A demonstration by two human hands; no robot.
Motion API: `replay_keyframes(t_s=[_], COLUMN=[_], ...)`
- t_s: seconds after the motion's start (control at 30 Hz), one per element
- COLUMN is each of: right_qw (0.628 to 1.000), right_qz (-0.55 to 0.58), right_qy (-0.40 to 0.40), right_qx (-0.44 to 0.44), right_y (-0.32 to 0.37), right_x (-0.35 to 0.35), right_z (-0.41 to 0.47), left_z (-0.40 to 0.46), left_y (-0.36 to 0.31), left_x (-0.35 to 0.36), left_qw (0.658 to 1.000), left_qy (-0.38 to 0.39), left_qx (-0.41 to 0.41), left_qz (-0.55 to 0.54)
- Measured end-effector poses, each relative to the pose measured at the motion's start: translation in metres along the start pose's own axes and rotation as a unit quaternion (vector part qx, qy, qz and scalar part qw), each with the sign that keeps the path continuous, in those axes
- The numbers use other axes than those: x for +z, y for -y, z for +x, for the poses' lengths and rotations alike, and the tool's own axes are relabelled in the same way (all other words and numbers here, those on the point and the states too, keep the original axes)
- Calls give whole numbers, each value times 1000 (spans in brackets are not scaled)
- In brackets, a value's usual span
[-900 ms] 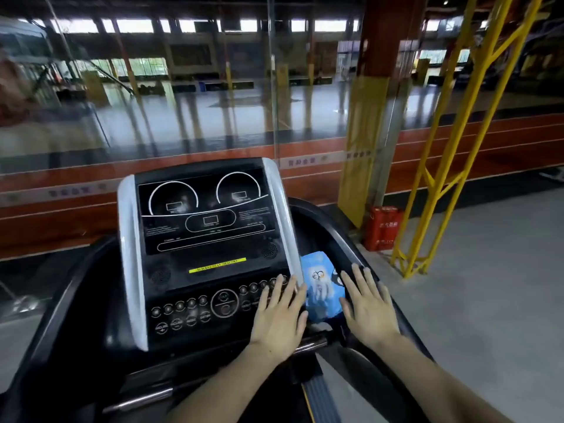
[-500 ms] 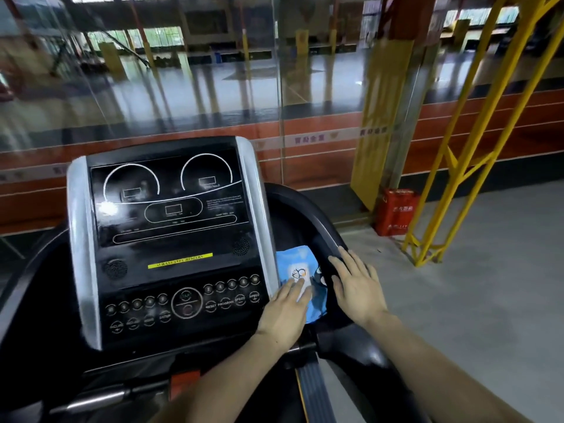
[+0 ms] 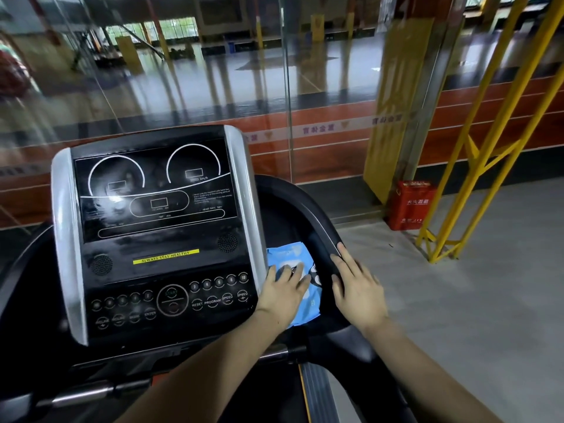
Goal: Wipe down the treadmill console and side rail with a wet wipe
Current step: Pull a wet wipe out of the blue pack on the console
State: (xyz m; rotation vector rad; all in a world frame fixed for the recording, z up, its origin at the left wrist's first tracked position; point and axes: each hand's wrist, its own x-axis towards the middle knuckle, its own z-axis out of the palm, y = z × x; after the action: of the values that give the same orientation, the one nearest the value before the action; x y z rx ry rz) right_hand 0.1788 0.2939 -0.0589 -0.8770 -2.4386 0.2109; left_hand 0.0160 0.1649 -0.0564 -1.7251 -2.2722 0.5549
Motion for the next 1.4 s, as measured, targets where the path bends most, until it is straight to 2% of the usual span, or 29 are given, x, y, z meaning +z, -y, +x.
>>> replay_keyframes(t_s=[0.43,0.53,0.67,0.73,0.8,0.9,1.0,1.23,1.4], right_qw=[1000,1000,996,989,984,977,974,975,980], right_qz=[-1,-6,-24,7,62,100,96,86,123], right_qy=[11,12,-16,-13,18,119,170,179,138], right_qx=[-7,-11,-89,-146,-164,-144,-117,-95,-78], right_y=[-4,-4,1,9,21,42,48,53,56], right_x=[2,4,5,10,19,30,38,45,51], right_z=[-1,0,0,3,11,24,35,53,50], left_z=[-3,-15,-41,-49,-54,-65,-71,-75,-79], left_y=[15,20,30,34,36,36,37,46,51], left_x=[-19,-19,-16,-14,-11,-7,0,-2,-1], left_qw=[994,994,995,995,995,996,994,994,994], left_qy=[-68,-80,-96,-92,-90,-83,-104,-96,-98], left_qx=[4,0,-27,-37,-43,-43,-35,-18,-6], left_qz=[-84,-69,-32,-15,-4,3,-26,-49,-39])
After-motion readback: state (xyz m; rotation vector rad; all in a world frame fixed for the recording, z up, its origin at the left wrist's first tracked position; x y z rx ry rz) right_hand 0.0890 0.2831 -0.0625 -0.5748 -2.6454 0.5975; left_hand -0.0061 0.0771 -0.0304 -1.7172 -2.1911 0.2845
